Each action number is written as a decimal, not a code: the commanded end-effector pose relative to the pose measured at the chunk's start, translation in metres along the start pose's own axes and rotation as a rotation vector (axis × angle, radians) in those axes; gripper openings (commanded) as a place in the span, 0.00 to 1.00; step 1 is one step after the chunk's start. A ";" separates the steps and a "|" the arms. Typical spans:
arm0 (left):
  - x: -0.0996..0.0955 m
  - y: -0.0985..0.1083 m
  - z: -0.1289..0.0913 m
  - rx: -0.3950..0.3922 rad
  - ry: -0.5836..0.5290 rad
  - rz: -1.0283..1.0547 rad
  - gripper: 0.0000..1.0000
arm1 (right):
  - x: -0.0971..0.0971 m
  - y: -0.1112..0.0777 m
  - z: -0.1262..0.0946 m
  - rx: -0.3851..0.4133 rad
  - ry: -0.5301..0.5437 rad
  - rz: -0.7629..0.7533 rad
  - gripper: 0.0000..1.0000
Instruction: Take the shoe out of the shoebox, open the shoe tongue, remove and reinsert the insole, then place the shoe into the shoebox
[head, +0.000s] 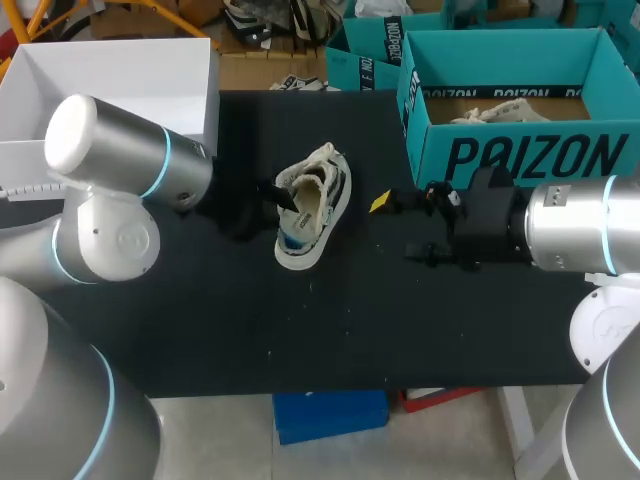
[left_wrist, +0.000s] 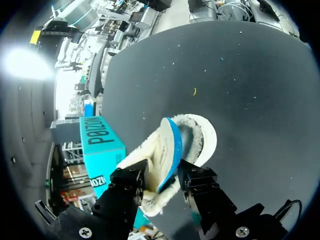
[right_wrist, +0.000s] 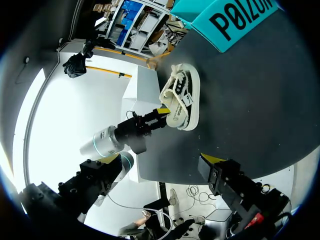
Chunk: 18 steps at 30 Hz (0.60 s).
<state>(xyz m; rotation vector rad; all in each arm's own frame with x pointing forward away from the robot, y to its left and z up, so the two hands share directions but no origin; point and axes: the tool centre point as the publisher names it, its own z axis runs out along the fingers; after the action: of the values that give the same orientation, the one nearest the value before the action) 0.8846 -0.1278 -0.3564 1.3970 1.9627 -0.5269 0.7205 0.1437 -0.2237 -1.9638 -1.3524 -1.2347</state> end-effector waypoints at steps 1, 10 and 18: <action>0.001 -0.005 -0.001 0.008 0.001 0.003 0.32 | 0.000 0.000 0.000 0.001 -0.001 0.000 1.00; 0.005 -0.007 0.010 0.029 0.018 0.007 0.00 | 0.000 0.000 0.000 0.001 -0.001 0.000 1.00; 0.000 0.002 0.016 0.024 0.020 0.011 0.00 | 0.000 0.000 0.000 0.001 -0.001 0.000 1.00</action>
<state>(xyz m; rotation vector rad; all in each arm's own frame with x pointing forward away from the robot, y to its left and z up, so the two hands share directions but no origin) 0.8860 -0.1330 -0.3654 1.4294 1.9677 -0.5377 0.7205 0.1437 -0.2237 -1.9638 -1.3523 -1.2347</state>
